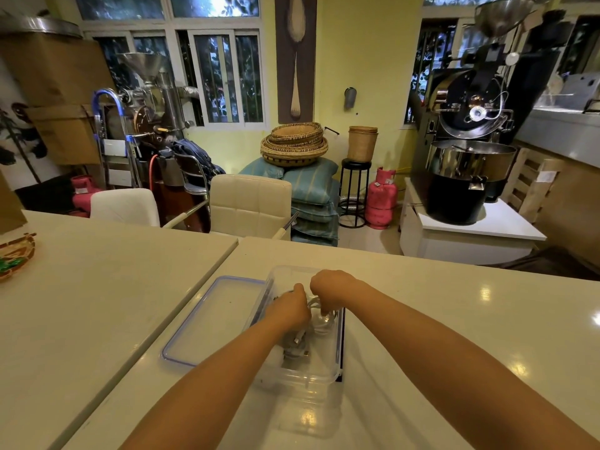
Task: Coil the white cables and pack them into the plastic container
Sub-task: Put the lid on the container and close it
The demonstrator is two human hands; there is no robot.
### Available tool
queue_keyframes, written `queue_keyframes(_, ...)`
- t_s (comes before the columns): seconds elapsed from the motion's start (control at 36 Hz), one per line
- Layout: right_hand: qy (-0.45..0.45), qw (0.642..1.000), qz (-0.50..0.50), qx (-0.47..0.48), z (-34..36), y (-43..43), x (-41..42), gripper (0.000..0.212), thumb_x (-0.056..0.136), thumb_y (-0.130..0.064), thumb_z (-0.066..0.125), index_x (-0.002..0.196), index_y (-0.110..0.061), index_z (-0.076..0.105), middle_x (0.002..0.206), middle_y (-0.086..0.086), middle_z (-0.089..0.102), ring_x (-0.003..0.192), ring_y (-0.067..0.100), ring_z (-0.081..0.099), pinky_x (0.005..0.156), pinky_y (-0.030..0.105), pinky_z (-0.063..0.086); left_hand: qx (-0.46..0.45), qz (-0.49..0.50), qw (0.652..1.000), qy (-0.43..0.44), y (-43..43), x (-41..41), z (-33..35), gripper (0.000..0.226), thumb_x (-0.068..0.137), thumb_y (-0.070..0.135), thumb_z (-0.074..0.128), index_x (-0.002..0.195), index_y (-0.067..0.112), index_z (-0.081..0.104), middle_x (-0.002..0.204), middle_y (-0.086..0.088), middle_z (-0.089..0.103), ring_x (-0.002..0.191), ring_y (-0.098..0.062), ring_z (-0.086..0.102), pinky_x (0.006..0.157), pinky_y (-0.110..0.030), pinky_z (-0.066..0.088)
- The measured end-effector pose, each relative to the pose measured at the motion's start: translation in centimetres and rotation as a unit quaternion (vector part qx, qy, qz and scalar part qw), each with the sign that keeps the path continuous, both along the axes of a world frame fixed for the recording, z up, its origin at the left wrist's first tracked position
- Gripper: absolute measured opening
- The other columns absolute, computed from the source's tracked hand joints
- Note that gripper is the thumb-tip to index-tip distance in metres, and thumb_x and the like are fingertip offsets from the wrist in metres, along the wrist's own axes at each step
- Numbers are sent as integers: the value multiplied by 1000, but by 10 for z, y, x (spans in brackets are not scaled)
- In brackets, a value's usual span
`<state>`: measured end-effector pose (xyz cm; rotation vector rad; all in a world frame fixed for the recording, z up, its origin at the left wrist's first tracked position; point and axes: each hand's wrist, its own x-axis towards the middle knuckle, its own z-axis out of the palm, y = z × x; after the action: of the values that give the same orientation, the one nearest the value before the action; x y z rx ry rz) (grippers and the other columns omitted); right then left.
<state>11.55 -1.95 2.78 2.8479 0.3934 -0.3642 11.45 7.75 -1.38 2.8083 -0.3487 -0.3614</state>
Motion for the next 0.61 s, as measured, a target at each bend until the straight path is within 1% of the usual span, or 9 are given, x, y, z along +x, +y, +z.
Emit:
queue_keyframes(0.08,5,1000,-4,7,1,1,3,49,81,-24,67,124,-3,54,121,14,60,109,29,58,88,35,49,0,-10,1000,8,3,1,6,42,93,11,42,132,2,29,123,-20,57,111,-31,57,90,-36,47)
queue_keyframes(0.14,6,1000,-5,12,4,4,6,53,80,-25,67,127,-5,52,125,13,59,113,29,56,93,36,48,-10,-5,1000,9,7,2,14,38,93,11,41,130,3,34,121,-21,57,108,-32,57,85,-36,47)
queue_keyframes(0.22,5,999,-7,34,14,10,7,53,80,-24,68,127,-6,51,128,11,57,116,28,53,96,36,47,-60,22,998,8,17,5,32,31,94,11,39,124,4,45,112,-19,61,91,-29,61,81,-36,49)
queue_keyframes(0.25,4,998,-7,58,20,12,6,53,81,-23,66,129,-6,50,130,11,55,118,28,52,97,36,45,-79,35,996,-4,23,8,38,29,94,10,38,121,4,48,109,-18,61,89,-28,62,80,-35,51)
queue_keyframes(0.36,-10,981,-8,194,44,32,2,50,88,-24,57,133,-5,45,135,14,52,122,28,47,99,34,39,-148,101,979,-102,57,24,58,25,92,7,42,111,5,57,114,-17,62,101,-30,61,90,-41,52)
queue_keyframes(0.44,-11,952,-22,306,57,59,-2,50,90,-24,53,134,-2,43,139,15,47,126,28,45,101,33,37,-136,152,970,-132,90,32,65,25,91,6,43,111,2,58,114,-19,62,104,-32,59,91,-40,49)
queue_keyframes(0.5,10,919,-46,392,58,78,-7,47,91,-20,53,131,2,44,138,18,47,123,30,46,99,34,39,-80,169,974,-125,112,35,60,26,93,10,41,113,2,57,116,-18,61,105,-32,58,89,-37,46)
queue_keyframes(0.56,40,876,-79,475,54,98,-7,42,90,-13,53,128,4,46,136,19,47,112,27,50,85,32,44,-4,167,981,-94,133,38,50,29,95,12,37,117,1,53,121,-17,59,109,-31,57,90,-34,45)
queue_keyframes(0.61,67,836,-125,530,49,117,-5,40,89,-10,53,125,5,48,135,20,48,98,21,45,69,26,41,64,161,983,-61,150,38,38,33,96,11,34,123,-1,48,129,-17,55,115,-30,55,92,-32,43)
